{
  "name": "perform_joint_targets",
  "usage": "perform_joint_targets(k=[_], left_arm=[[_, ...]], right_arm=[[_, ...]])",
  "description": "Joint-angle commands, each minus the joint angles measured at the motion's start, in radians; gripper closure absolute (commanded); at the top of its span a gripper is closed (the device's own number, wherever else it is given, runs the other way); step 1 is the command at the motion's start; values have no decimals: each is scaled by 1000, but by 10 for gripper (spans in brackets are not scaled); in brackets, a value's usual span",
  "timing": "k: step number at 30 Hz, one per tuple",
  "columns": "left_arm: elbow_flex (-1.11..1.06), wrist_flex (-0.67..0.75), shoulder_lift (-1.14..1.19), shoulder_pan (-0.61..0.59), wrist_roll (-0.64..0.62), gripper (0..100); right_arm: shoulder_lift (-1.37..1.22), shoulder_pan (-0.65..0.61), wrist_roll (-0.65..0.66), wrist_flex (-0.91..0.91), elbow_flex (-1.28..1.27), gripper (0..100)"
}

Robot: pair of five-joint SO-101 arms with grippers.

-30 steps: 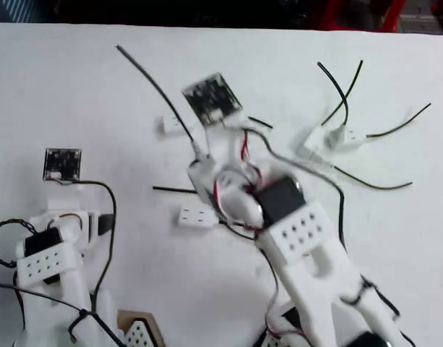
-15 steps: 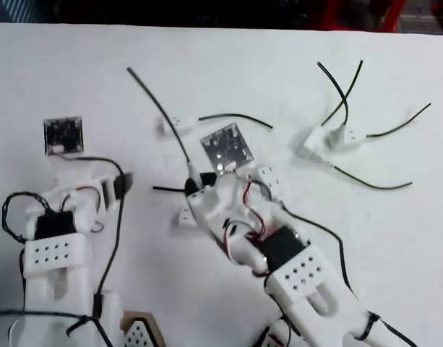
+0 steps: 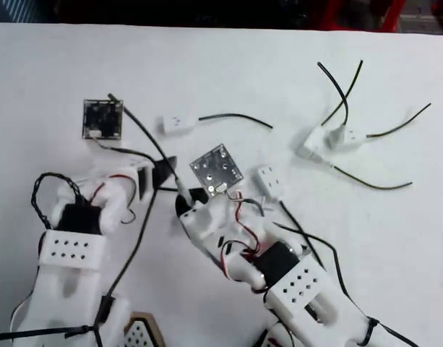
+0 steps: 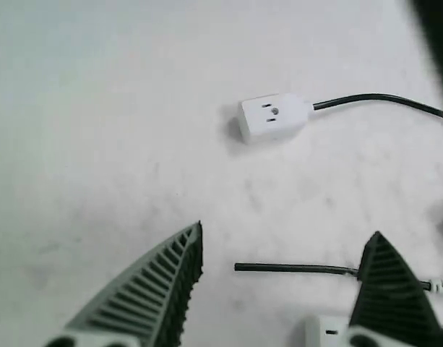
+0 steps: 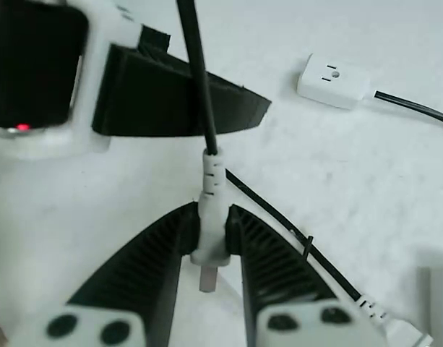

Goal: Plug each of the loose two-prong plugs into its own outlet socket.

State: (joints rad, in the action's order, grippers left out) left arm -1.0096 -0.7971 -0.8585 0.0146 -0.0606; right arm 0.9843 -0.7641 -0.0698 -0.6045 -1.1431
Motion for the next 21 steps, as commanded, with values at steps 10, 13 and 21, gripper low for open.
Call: perform_joint_targets(k=[10,13,21], left_arm=[[-32,-181,-404,217,6,665],[-84,-180,-458,234,38,665],[-69,-187,-460,39,68,665]], right_arm=[[24,-4,-3,22,5,981],[24,-4,-3,22,3,981],[33,117,-11,44,11,981]])
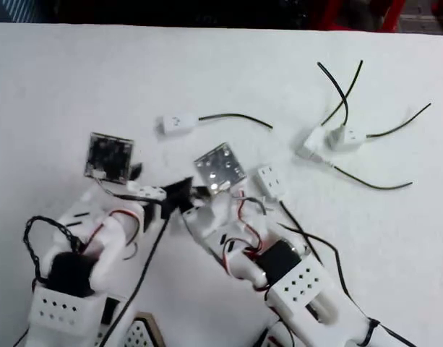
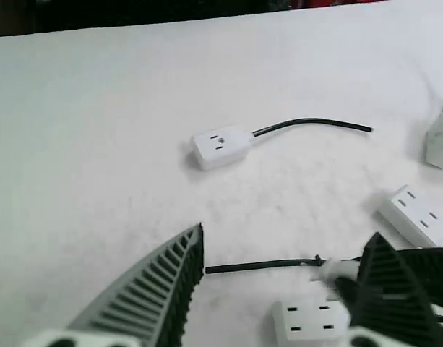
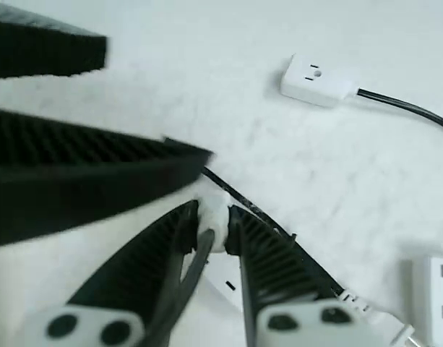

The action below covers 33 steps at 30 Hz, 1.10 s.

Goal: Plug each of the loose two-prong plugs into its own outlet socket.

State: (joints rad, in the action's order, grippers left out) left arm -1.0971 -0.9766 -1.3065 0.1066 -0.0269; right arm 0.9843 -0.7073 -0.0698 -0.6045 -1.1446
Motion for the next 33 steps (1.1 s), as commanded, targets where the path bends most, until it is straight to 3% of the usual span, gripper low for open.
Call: perform_joint_targets(k=[1,6,16,26,33], left_arm=[[17,-9,-10,-61,66,665],[54,-74,96,-65,190,662],[252,-158,530,-13,626,660],[338,-109,849,205,713,660],[465,-107,1084,232,724,662]], right_arm=[[33,91,-14,71,12,981],[25,272,-123,180,11,981],[24,472,-224,283,6,981],[24,519,-245,300,5,981],[24,521,-245,300,5,981]])
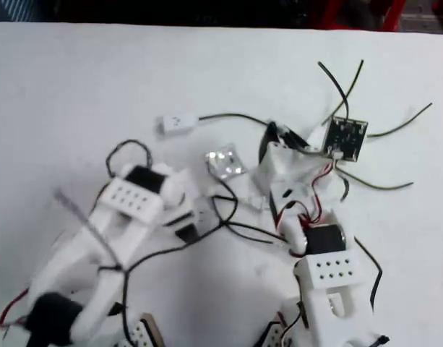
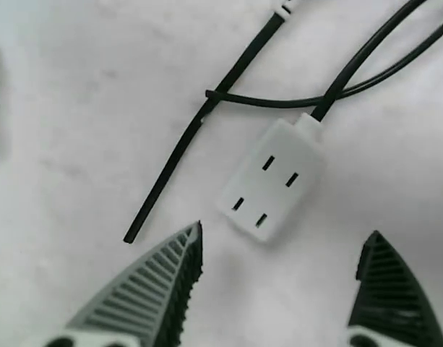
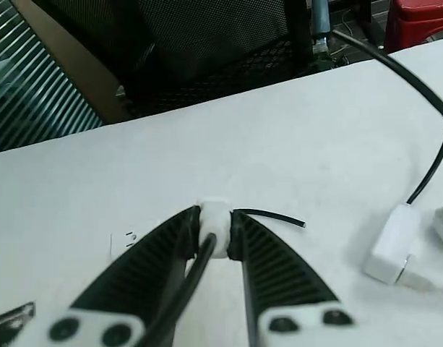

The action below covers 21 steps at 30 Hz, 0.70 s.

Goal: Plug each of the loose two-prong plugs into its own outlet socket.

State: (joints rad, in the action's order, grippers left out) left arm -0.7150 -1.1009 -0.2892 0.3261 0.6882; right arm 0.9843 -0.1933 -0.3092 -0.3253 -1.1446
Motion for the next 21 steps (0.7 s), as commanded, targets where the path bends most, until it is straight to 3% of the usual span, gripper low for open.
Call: perform_joint_targets(k=[1,8,21], left_arm=[[103,17,97,13,9,663],[157,18,269,13,0,676],[149,38,328,64,-2,927]], right_arm=[[24,7,-6,21,5,981],[24,7,-5,19,5,981],[24,7,0,16,5,981]])
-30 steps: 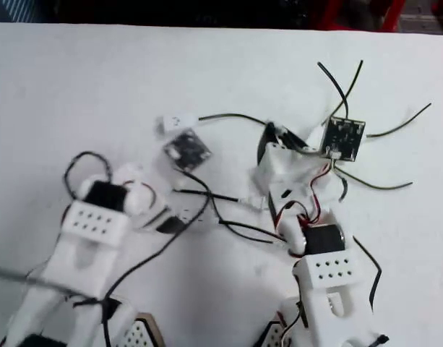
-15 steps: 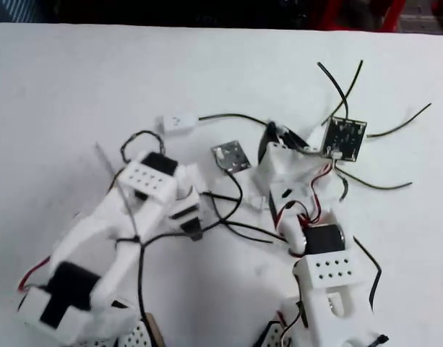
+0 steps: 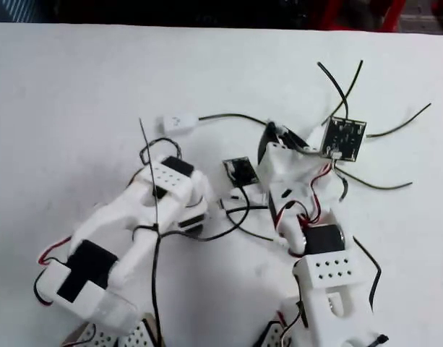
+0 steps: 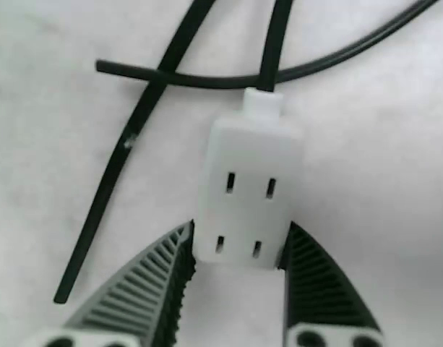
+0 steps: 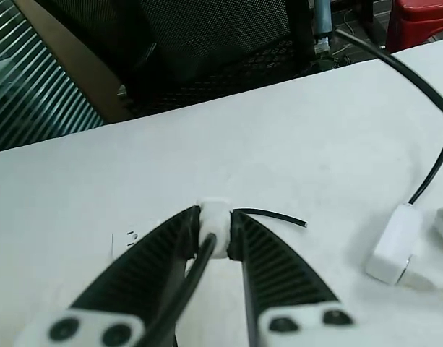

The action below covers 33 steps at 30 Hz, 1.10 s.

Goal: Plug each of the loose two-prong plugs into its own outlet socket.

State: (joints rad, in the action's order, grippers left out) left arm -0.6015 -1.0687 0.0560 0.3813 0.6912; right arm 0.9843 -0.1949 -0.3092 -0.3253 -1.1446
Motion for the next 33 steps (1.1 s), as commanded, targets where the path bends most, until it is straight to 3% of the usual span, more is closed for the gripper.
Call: perform_joint_targets(k=[1,5,13,20,25,27,31,33], left_arm=[[34,3,-28,8,-5,951],[31,-64,-88,-10,-26,974],[-126,-60,-337,-93,-87,977],[-318,101,-498,-240,-166,977],[-407,181,-499,-280,-166,974],[-419,160,-501,-274,-166,916],[-393,94,-509,-292,-236,683],[-350,58,-509,-311,-290,654]], right_arm=[[24,8,0,16,5,981],[24,8,0,16,5,981],[24,8,2,16,5,981],[24,7,2,15,5,981],[24,2,3,15,-2,981],[24,1,5,15,-5,981],[24,-31,5,10,-6,981],[24,-54,15,-13,-6,981]])
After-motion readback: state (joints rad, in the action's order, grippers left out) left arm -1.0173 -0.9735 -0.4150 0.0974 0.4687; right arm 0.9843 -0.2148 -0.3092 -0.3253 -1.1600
